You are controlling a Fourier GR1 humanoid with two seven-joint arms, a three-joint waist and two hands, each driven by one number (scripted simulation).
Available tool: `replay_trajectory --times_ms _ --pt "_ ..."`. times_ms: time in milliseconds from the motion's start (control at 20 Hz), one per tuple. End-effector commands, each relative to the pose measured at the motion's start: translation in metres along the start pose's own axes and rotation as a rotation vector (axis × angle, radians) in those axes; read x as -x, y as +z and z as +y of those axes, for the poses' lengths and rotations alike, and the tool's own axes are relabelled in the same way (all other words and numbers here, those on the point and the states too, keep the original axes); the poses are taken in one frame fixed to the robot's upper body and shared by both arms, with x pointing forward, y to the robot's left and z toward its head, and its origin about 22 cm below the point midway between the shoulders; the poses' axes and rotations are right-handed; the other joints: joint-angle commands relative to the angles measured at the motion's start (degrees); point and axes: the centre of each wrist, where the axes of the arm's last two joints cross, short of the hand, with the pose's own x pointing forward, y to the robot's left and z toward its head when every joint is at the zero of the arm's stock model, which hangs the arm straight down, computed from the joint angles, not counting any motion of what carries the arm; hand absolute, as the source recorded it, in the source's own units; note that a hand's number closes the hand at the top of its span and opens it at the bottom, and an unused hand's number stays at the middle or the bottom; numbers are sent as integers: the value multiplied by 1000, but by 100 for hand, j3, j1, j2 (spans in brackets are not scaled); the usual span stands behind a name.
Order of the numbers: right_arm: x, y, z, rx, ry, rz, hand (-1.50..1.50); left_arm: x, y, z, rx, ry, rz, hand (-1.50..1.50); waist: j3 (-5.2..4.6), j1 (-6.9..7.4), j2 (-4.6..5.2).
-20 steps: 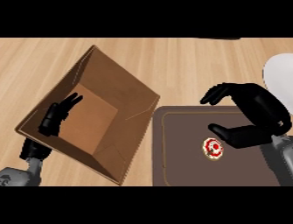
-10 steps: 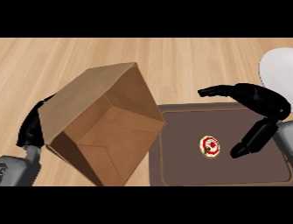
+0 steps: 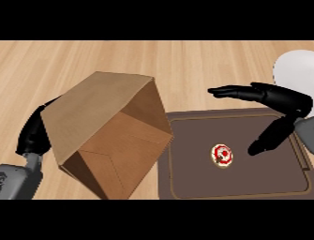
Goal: Pick the cupcake from the tray and place it in the plate
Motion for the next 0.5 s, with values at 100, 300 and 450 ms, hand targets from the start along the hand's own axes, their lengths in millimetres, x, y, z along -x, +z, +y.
replay_trajectory --times_ms 100,300,450 --pt "13 -7 20 -265 -2 -40 -150 12 0 22 -72 -39 56 0 -31 -79 -2" --pt "14 -9 19 -341 109 -24 -150 4 -8 13 -68 -29 40 0 -31 -121 -8" --pt "11 -32 24 -360 217 -11 -150 19 0 -4 -74 -52 62 0 -35 -136 -30"
